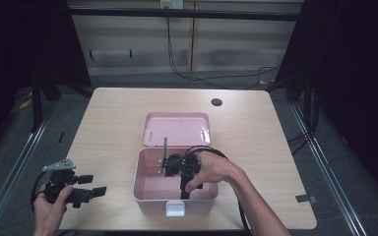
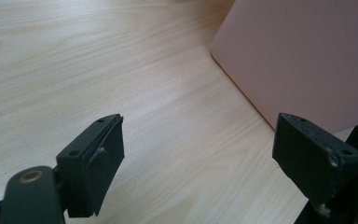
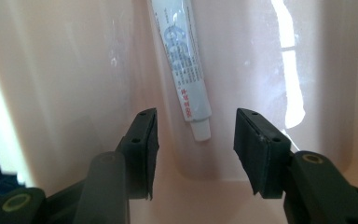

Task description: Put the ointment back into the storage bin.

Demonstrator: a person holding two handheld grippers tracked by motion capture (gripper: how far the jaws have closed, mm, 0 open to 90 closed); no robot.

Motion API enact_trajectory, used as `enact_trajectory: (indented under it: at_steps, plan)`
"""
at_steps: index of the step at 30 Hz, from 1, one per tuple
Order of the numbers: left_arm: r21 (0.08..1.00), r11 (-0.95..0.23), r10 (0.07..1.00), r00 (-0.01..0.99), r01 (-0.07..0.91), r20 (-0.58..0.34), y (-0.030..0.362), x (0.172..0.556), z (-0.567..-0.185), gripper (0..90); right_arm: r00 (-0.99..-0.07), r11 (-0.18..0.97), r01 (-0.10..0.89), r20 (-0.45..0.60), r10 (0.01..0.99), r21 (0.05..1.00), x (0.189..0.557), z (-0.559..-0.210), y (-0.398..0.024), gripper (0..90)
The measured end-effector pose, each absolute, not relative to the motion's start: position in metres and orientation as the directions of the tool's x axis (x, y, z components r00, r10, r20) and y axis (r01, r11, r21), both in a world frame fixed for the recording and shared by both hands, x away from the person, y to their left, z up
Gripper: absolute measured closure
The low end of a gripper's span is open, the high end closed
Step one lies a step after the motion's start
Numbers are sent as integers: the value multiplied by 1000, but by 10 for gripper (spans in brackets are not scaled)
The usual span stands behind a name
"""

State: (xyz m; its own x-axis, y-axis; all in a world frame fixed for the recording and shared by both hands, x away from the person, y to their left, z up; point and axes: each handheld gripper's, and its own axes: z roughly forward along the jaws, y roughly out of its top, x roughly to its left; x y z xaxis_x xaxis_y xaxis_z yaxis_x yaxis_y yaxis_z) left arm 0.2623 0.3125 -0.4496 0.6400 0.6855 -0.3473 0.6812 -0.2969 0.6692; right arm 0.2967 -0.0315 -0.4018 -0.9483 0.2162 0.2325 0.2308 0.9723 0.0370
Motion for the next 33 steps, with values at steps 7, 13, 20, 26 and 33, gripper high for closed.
enact_trajectory:
  at_steps: [7, 13, 20, 26, 33]
  plan:
    - [669, -296, 688, 638, 682, -346, 313, 262, -450, 166, -956, 972, 227, 206, 211, 55, 298, -387, -38, 503]
    - [668, -298, 685, 640, 681, -347, 313, 262, -449, 165, -952, 964, 257, 190, 241, 63, 299, -378, -41, 502]
    - [669, -295, 688, 637, 682, -346, 313, 263, -449, 166, -947, 963, 262, 210, 244, 58, 303, -367, -50, 490]
    - [669, -292, 689, 636, 683, -349, 313, 262, -449, 166, -948, 958, 277, 185, 258, 80, 303, -352, -58, 488]
    - [669, -294, 689, 637, 682, -346, 313, 263, -449, 166, -949, 952, 284, 176, 261, 116, 302, -339, -68, 476]
